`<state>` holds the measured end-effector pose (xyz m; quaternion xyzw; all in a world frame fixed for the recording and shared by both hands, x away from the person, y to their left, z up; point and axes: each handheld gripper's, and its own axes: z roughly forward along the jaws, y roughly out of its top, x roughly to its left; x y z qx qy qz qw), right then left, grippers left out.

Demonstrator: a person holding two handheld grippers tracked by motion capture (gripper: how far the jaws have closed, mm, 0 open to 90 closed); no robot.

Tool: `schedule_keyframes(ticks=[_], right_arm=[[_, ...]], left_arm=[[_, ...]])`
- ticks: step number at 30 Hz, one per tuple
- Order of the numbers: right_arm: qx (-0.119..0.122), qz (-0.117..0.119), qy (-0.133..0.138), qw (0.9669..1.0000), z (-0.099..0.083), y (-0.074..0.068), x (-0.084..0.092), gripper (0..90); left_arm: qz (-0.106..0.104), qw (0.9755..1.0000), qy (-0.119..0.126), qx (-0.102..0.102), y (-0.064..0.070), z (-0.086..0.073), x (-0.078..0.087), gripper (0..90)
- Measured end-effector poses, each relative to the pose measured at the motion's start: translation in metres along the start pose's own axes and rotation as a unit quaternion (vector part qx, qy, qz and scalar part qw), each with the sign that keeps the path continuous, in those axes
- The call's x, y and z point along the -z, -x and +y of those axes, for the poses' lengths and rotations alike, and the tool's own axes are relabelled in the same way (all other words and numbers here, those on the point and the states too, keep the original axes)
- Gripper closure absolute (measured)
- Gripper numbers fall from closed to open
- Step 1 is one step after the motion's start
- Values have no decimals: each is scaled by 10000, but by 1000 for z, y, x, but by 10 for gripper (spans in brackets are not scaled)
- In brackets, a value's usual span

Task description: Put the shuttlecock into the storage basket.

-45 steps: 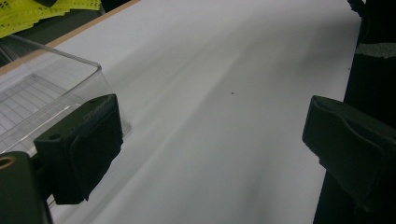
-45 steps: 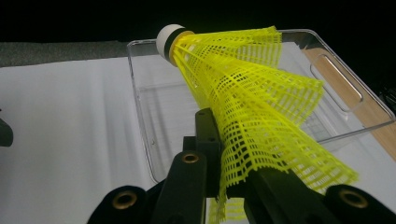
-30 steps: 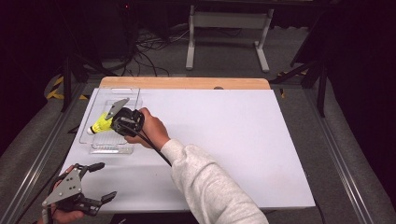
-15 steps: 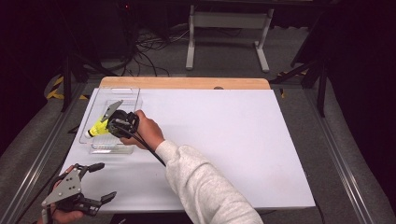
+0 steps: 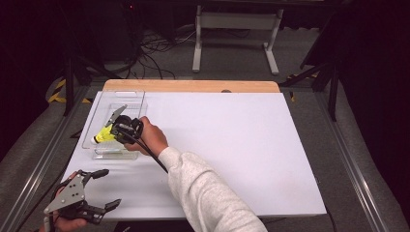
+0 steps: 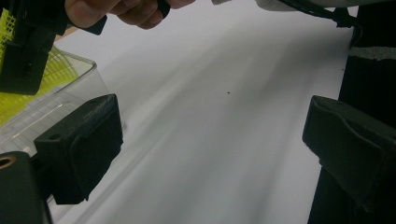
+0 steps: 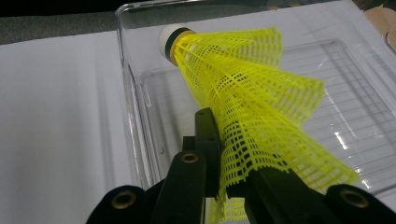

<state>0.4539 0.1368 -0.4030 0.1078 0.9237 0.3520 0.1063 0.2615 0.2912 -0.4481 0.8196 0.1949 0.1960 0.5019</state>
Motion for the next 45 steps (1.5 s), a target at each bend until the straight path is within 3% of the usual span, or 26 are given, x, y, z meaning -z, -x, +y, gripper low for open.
schedule_keyframes(ticks=[11, 20, 25, 28, 34, 45], right_arm=[[-134, 62, -190, 9997, -7, 0, -11, 855], [-171, 44, -198, 9996, -10, 0, -10, 822], [-253, -16, -208, 9995, -15, 3, -9, 692], [-447, 67, -144, 9989, -19, 4, -5, 613], [-284, -100, 92, 9995, -22, -3, 11, 545], [-141, -258, 369, 9989, -26, -2, 37, 516]], left_arm=[[-28, 10000, -18, -8, 1, 0, -1, 60], [-26, 10000, -58, -37, 1, 0, -1, 60], [-17, 10000, -43, -30, 1, 0, -1, 61], [-11, 10000, -84, -39, 1, 0, -2, 61], [7, 10000, -74, -27, 1, 0, -2, 61], [0, 9999, -135, -45, 1, 0, -4, 61]])
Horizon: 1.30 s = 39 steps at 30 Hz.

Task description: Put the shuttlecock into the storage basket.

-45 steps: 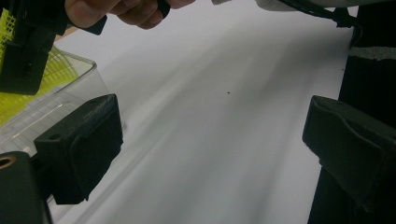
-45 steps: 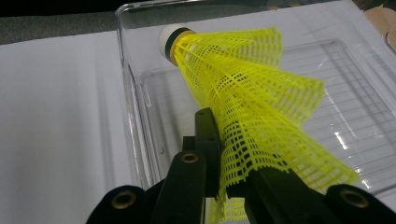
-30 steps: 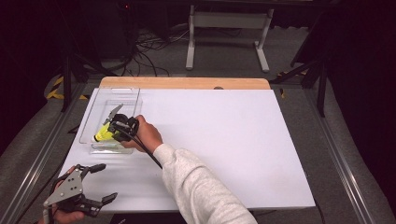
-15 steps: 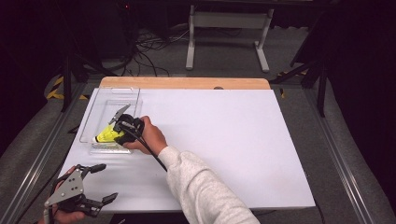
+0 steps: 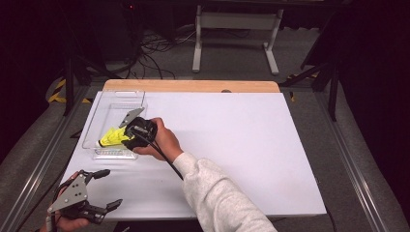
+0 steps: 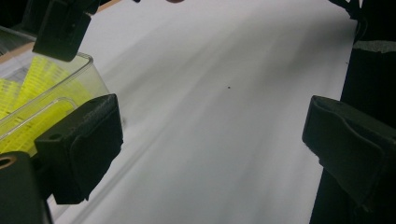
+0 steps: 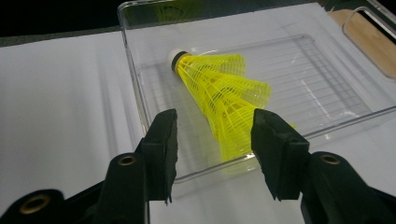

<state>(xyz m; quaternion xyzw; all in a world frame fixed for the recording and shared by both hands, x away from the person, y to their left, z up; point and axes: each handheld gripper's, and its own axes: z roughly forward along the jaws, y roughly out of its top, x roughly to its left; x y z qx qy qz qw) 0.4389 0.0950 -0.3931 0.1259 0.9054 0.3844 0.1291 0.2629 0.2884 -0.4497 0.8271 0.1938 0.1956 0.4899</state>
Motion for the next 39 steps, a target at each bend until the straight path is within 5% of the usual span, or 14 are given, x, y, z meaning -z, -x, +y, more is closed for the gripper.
schedule_keyframes(ticks=[39], right_arm=[[-1, -538, 501, 9973, -15, 9, 47, 402]], left_arm=[[24, 10000, -77, -43, 2, 0, -1, 61]])
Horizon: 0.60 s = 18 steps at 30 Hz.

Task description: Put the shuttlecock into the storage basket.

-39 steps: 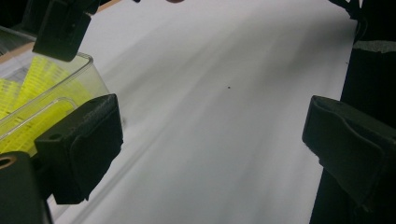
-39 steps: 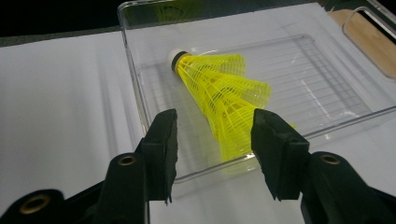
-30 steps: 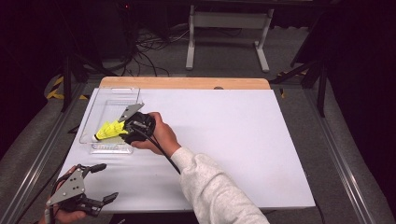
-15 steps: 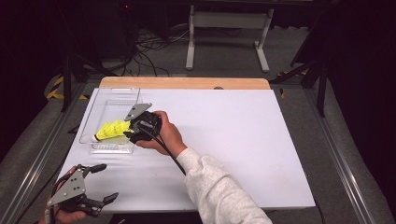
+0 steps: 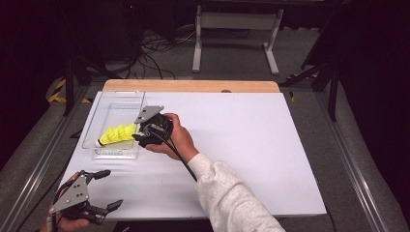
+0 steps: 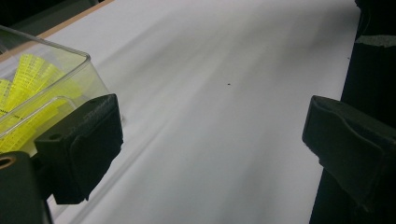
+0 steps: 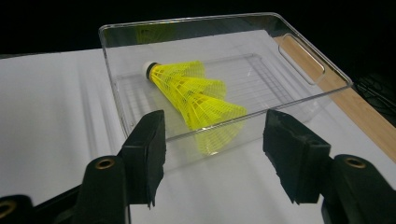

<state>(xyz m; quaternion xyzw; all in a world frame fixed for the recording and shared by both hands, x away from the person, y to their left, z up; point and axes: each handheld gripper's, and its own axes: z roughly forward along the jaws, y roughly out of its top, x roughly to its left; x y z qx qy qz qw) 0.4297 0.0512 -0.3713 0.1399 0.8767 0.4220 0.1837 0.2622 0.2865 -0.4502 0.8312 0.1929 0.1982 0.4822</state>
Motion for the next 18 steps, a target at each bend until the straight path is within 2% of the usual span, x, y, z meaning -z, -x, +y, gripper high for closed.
schedule_keyframes(ticks=[12, 18], right_arm=[[47, -168, -20, 9998, -3, 5, 11, 362], [22, -304, -35, 9995, -7, 9, 19, 289]], left_arm=[[0, 10000, -17, -19, -1, 0, -1, 60], [-7, 10000, -21, -7, 0, 0, -1, 61]])
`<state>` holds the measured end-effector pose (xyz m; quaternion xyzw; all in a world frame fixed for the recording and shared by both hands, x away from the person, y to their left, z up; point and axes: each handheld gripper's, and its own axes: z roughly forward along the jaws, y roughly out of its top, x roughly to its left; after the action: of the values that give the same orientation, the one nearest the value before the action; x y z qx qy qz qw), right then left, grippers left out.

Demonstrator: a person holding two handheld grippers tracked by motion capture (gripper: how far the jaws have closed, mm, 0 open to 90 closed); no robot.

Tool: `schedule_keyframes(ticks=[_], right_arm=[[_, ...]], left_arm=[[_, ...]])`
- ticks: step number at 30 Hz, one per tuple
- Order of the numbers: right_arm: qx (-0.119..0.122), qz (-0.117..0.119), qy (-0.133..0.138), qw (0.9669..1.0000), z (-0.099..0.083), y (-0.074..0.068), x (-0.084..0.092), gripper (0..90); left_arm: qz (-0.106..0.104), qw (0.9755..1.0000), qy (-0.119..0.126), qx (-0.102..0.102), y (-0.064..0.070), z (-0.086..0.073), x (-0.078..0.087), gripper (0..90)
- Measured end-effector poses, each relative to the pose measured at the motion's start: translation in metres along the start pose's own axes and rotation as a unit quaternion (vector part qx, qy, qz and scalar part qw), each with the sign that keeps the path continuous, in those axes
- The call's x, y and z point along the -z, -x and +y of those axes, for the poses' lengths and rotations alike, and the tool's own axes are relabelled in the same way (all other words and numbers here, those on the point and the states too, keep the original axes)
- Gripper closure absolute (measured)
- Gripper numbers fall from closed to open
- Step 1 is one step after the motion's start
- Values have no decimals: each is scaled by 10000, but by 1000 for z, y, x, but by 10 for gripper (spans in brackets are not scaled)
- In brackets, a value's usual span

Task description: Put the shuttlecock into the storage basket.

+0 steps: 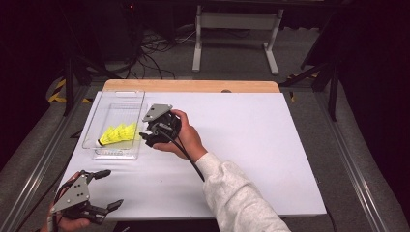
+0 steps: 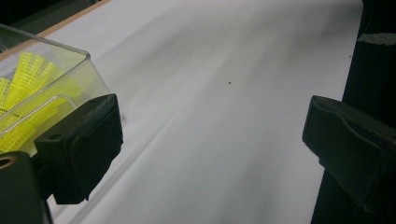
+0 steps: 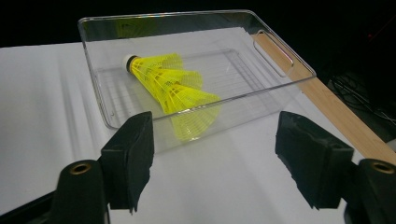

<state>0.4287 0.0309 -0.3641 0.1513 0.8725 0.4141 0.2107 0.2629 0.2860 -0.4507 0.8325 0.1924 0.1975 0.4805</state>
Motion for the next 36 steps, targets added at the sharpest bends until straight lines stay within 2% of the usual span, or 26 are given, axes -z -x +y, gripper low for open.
schedule_keyframes(ticks=[12, 22, 25, 36], right_arm=[[-76, -243, -3, 9997, -11, 4, 12, 173], [-90, -380, 49, 9992, -18, 7, 23, 150], [-83, -521, 110, 9985, -22, 9, 30, 139], [-35, -668, 151, 9976, -29, 11, 48, 138]], left_arm=[[0, 10000, -16, 12, 0, 0, 0, 61], [16, 10000, -11, -14, 0, 0, 0, 61], [3, 10000, -15, 4, 0, 0, -1, 61], [13, 10000, -32, -8, 0, 0, -1, 61]])
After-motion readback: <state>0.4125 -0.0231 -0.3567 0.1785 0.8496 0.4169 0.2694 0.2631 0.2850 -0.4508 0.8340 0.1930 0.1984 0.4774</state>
